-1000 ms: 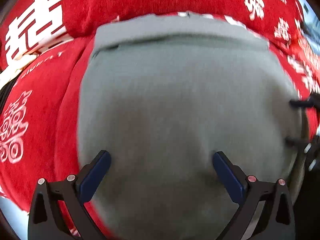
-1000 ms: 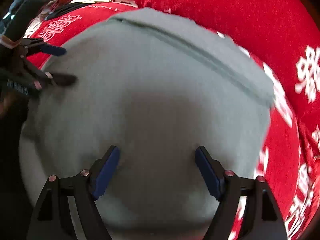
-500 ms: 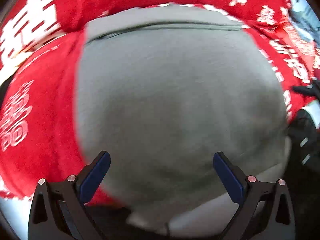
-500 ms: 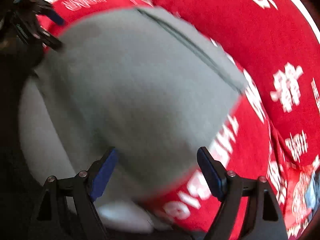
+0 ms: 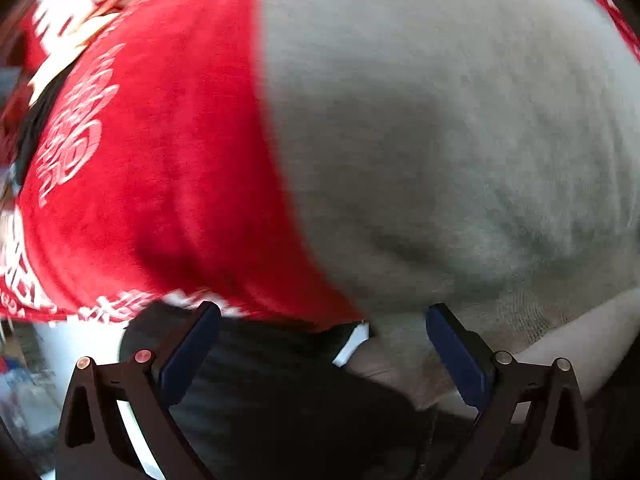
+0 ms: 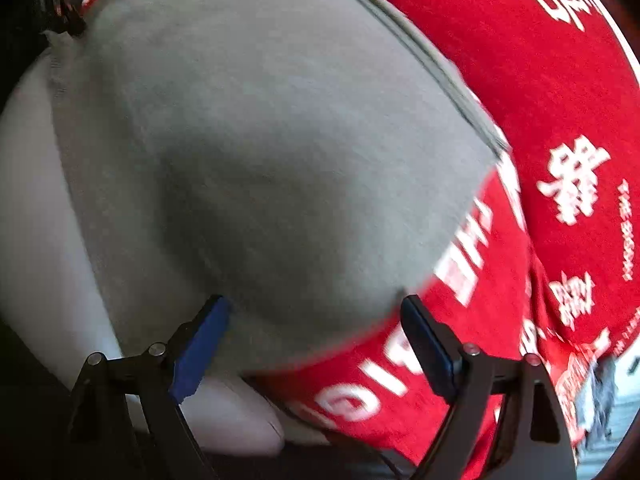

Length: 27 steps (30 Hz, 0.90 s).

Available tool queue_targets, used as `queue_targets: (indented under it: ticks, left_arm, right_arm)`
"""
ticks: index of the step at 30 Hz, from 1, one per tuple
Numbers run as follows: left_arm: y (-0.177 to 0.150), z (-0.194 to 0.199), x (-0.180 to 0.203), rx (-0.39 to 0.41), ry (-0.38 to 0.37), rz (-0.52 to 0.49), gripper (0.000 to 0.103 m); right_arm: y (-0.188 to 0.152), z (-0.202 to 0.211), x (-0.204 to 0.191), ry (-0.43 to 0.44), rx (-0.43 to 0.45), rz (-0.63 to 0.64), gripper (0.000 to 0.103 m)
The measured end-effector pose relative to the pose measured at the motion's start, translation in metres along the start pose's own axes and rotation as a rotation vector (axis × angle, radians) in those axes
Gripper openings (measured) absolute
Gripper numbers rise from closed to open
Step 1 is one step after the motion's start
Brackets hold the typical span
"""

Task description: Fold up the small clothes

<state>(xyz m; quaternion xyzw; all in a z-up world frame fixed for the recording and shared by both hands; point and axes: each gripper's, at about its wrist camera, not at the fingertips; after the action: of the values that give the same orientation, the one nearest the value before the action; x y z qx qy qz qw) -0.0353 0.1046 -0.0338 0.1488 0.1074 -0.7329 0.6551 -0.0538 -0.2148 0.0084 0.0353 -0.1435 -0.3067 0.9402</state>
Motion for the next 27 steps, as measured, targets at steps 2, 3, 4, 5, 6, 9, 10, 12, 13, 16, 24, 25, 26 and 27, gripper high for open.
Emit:
queue_targets:
  ticks: [2, 3, 4, 5, 6, 9, 10, 12, 13, 16, 24, 25, 26, 27]
  left_arm:
    - [-0.001, 0.019, -0.008, 0.058, -0.036, 0.014, 0.103]
    - [0.004, 0.029, -0.009, 0.099, -0.057, 0.019, 0.103]
    - [0.01, 0.04, -0.007, 0.145, -0.077, 0.02, 0.103]
    - [0.016, 0.051, 0.0, 0.198, -0.096, 0.018, 0.103]
    - [0.025, 0.059, 0.007, 0.24, -0.105, 0.015, 0.103]
    - [0.046, 0.065, 0.045, 0.297, -0.114, -0.009, 0.103]
    - [0.055, 0.061, 0.06, 0.291, -0.106, -0.015, 0.103]
    - [0.06, 0.048, 0.076, 0.263, -0.073, -0.011, 0.103]
    - [0.059, 0.045, 0.078, 0.273, -0.075, -0.001, 0.103]
    - [0.049, 0.043, 0.071, 0.275, -0.075, 0.009, 0.103]
    - [0.033, 0.008, 0.021, 0.018, -0.14, 0.135, 0.103]
    - [0.031, 0.007, 0.021, 0.004, -0.063, 0.13, 0.103]
    - [0.025, 0.012, 0.024, 0.008, -0.034, 0.131, 0.103]
    - [0.022, 0.019, 0.025, 0.034, -0.056, 0.131, 0.103]
  right_arm:
    - [-0.004, 0.019, 0.005, 0.03, 0.049, -0.036, 0.089]
    - [-0.002, 0.026, 0.008, 0.05, 0.075, -0.051, 0.089]
    - [0.006, 0.036, 0.011, 0.071, 0.116, -0.072, 0.089]
    - [0.017, 0.041, 0.012, 0.078, 0.148, -0.081, 0.089]
    - [0.029, 0.045, 0.008, 0.08, 0.178, -0.085, 0.089]
    - [0.076, 0.042, -0.012, 0.066, 0.249, -0.081, 0.089]
    - [0.087, 0.039, -0.019, 0.054, 0.262, -0.078, 0.089]
    - [0.107, 0.025, -0.03, 0.042, 0.279, -0.092, 0.089]
    - [0.111, 0.016, -0.028, 0.041, 0.274, -0.104, 0.089]
    - [0.104, 0.003, -0.032, 0.086, 0.26, -0.158, 0.089]
    - [0.021, 0.002, 0.016, 0.162, 0.114, -0.357, 0.099]
    - [0.012, 0.002, 0.017, 0.133, 0.09, -0.36, 0.099]
    - [0.007, 0.007, 0.018, 0.125, 0.09, -0.37, 0.099]
    - [0.004, 0.012, 0.016, 0.101, 0.093, -0.375, 0.099]
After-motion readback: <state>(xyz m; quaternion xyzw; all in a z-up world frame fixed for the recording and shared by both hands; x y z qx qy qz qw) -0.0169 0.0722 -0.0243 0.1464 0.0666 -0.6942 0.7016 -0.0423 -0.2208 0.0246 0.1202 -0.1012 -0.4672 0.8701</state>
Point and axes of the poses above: each gripper's, at about its wrist camera, not at the fingertips, and z roughly against the way its jaws point, x to its right, y to its top, and after that the axes turned 12 degrees about y, right-handed
